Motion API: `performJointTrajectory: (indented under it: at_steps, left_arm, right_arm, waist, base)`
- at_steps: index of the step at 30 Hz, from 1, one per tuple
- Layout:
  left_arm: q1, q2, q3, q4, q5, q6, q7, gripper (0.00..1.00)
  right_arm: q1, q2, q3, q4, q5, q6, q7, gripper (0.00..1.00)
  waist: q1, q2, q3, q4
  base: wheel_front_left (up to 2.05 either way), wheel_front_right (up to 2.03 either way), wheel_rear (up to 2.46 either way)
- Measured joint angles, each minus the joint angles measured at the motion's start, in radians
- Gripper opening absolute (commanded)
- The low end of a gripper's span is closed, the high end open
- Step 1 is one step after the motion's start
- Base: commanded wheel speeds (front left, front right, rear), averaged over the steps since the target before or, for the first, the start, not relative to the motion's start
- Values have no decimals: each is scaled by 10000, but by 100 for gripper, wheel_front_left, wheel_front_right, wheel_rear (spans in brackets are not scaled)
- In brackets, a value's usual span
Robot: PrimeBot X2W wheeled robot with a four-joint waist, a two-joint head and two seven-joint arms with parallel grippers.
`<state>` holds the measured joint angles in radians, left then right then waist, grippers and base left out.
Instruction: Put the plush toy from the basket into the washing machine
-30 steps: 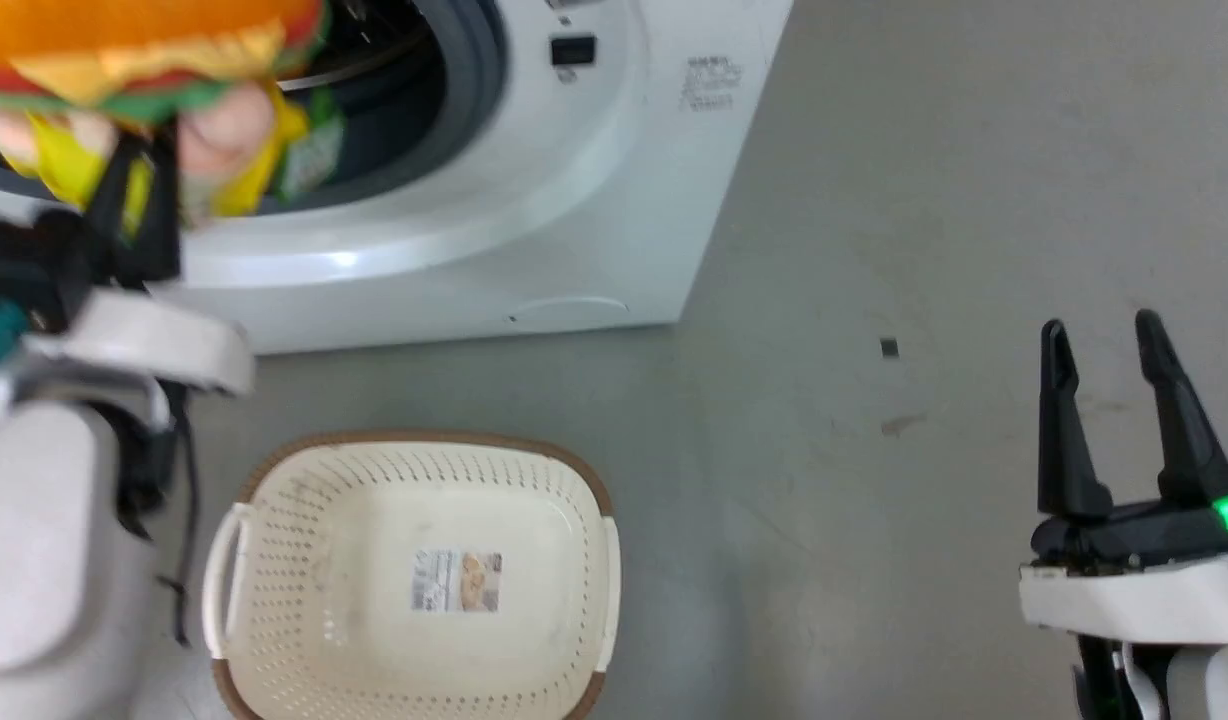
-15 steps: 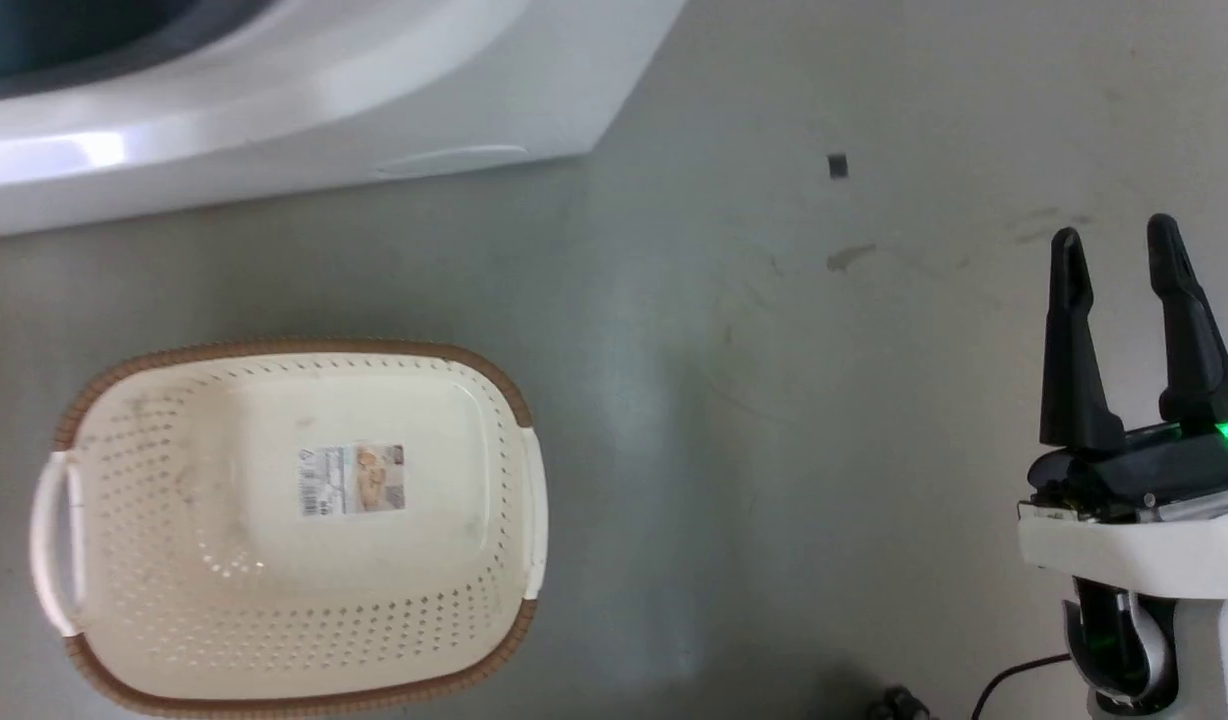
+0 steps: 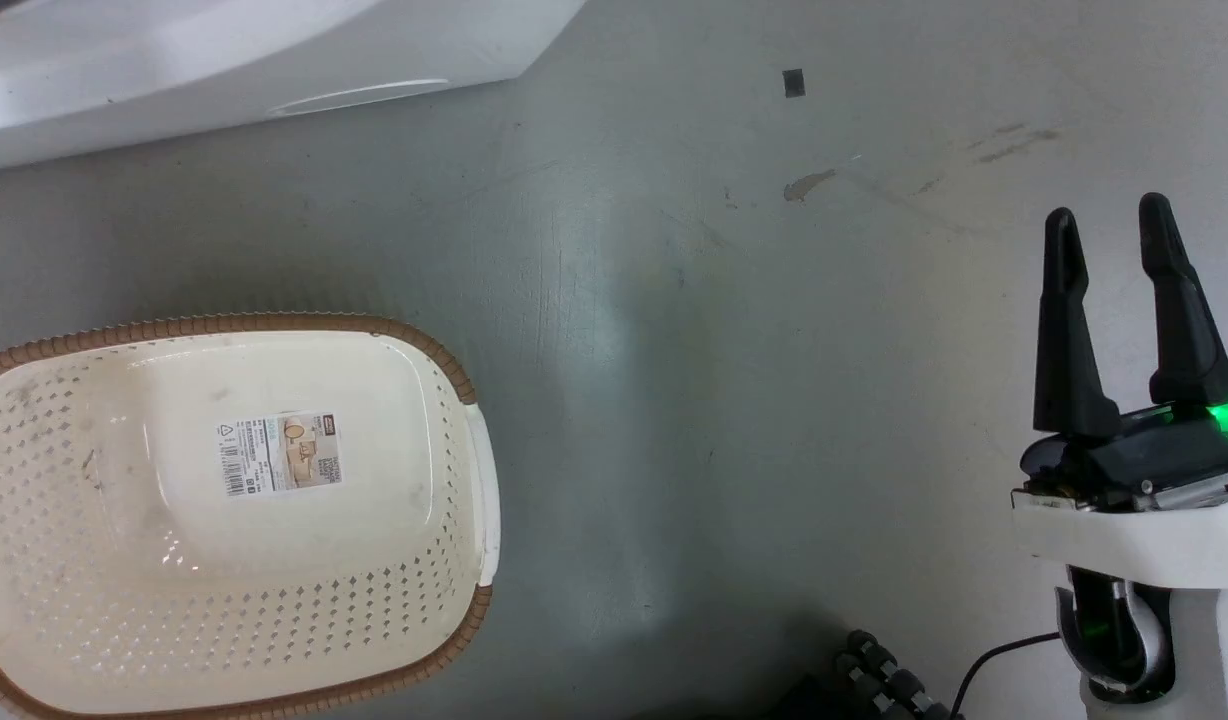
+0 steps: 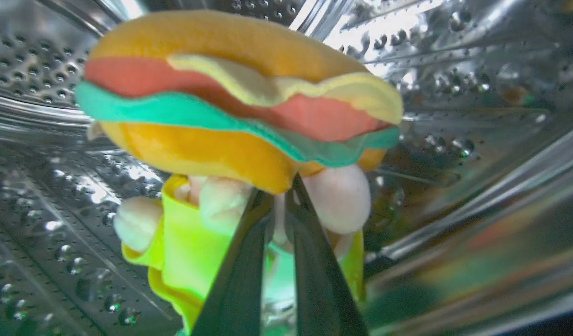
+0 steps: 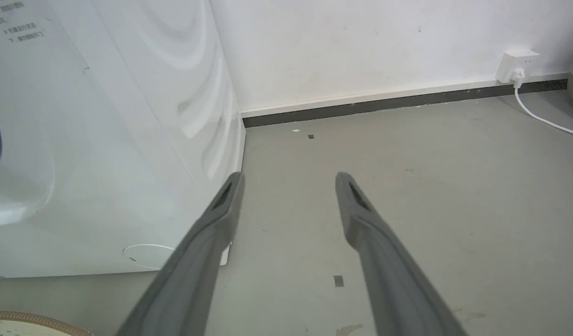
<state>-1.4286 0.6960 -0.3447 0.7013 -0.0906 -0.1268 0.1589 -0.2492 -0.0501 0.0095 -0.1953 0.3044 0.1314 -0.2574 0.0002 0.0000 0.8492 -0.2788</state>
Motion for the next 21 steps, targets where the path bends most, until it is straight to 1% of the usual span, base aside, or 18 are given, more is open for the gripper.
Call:
performJointTrajectory:
  at_steps: [2,4,6,7,8,13,17,20,21]
  left_arm:
    - [-65,63,-637,228,-295,-4,79,0]
    - [-105,242,-1407,313,-330,-13,-46,0]
    - [-224,326,-1735,495,-589,-44,-224,0]
    - [-290,366,-1858,594,-719,-44,-301,13]
    - [-333,393,-1962,708,-828,-44,-399,100]
    - [-372,272,-2307,1277,-986,-54,-1174,100]
    - [-139,-82,-2368,1785,-1197,-25,-1988,100]
    - [532,-468,-2422,2182,-1409,56,-2650,100]
    - [779,-602,-2418,2297,-1498,157,-2899,100]
  right_arm:
    - [-8,2,-6,0,36,0,0,100]
    - [-11,0,-73,46,226,0,0,100]
    - [-21,0,-132,121,303,0,0,100]
    - [-32,0,-155,153,301,0,0,100]
    - [-48,2,-184,182,299,0,2,100]
    - [-113,0,-343,232,130,0,0,100]
    - [-109,0,-399,270,-194,0,0,100]
    - [-65,2,-483,328,-447,0,0,100]
    - [-44,0,-514,339,-531,0,0,100]
  waist:
    - [0,0,18,14]
    - [0,-1,38,49]
    - [0,0,49,97]
    - [0,0,44,121]
    - [0,0,25,146]
    - [-1,0,-256,306]
    - [-1,0,-776,481]
    - [-1,0,-1335,629]
    - [-2,0,-1543,685]
  base:
    - [0,0,0]
    - [0,0,0]
    - [0,0,0]
    - [0,0,0]
    - [0,0,0]
    - [0,0,0]
    - [0,0,0]
    - [0,0,0]
    - [0,0,0]
